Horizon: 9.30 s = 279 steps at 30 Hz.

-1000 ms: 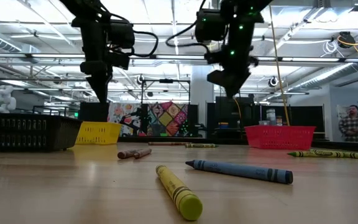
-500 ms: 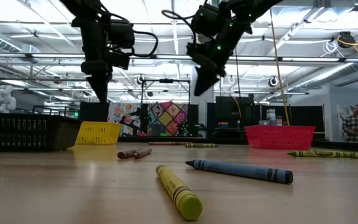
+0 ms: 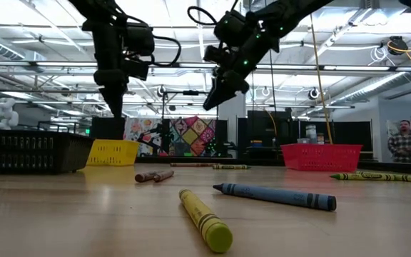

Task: Sort crayons
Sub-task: Put the brown crayon into the red bin, then put the blue crayon into the black bin

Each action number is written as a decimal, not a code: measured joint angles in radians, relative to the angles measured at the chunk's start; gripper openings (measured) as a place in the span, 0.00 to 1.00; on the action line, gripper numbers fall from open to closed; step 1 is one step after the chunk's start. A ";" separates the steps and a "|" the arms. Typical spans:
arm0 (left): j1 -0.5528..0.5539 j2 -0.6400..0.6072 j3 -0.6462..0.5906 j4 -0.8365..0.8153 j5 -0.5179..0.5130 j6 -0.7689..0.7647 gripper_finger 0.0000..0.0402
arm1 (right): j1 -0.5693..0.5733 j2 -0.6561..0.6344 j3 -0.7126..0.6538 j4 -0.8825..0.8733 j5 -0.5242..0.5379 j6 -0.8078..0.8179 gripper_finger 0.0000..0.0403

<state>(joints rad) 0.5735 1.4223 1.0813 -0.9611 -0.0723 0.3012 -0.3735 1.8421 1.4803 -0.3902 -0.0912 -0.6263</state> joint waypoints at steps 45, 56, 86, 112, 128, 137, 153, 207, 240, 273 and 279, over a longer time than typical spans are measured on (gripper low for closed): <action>-0.018 -0.139 -0.001 0.077 -0.003 -0.035 0.15 | -0.189 0.258 0.182 -0.081 -0.032 0.111 0.24; -0.018 -0.139 -0.001 0.085 -0.003 -0.034 0.15 | -0.197 0.367 0.467 -0.423 -0.069 0.136 0.24; -0.018 -0.138 0.000 0.086 -0.003 -0.034 0.15 | -0.196 0.441 0.444 -0.394 -0.067 0.077 0.24; -0.018 -0.138 0.000 0.088 -0.003 -0.037 0.15 | -0.202 0.466 0.445 -0.377 -0.067 0.114 0.24; -0.018 -0.137 0.000 0.090 -0.003 -0.034 0.15 | -0.203 0.503 0.445 -0.432 -0.067 0.112 0.21; -0.018 -0.137 0.000 0.091 -0.003 -0.034 0.15 | -0.203 0.502 0.447 -0.464 -0.066 0.116 0.01; -0.018 -0.137 0.000 0.089 -0.003 -0.033 0.15 | -0.204 0.489 0.444 -0.489 -0.013 0.200 0.00; -0.018 -0.139 -0.053 0.003 -0.003 -0.034 0.15 | -0.291 0.022 0.283 -1.091 -0.015 0.431 0.00; -0.018 -0.139 -0.092 0.074 -0.003 -0.061 0.15 | -0.440 -0.323 -0.467 -0.502 0.010 0.528 0.00; -0.018 -0.138 -0.092 0.092 -0.003 -0.061 0.15 | -0.438 -0.323 -0.471 -0.466 0.013 0.508 0.23; -0.018 -0.138 -0.092 0.090 -0.003 -0.112 0.15 | -0.437 -0.323 -0.471 -0.453 0.012 0.511 0.23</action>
<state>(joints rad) 0.5558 1.2839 0.9894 -0.8714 -0.0753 0.1887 -0.8102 1.5188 1.0096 -0.8435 -0.0788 -0.1157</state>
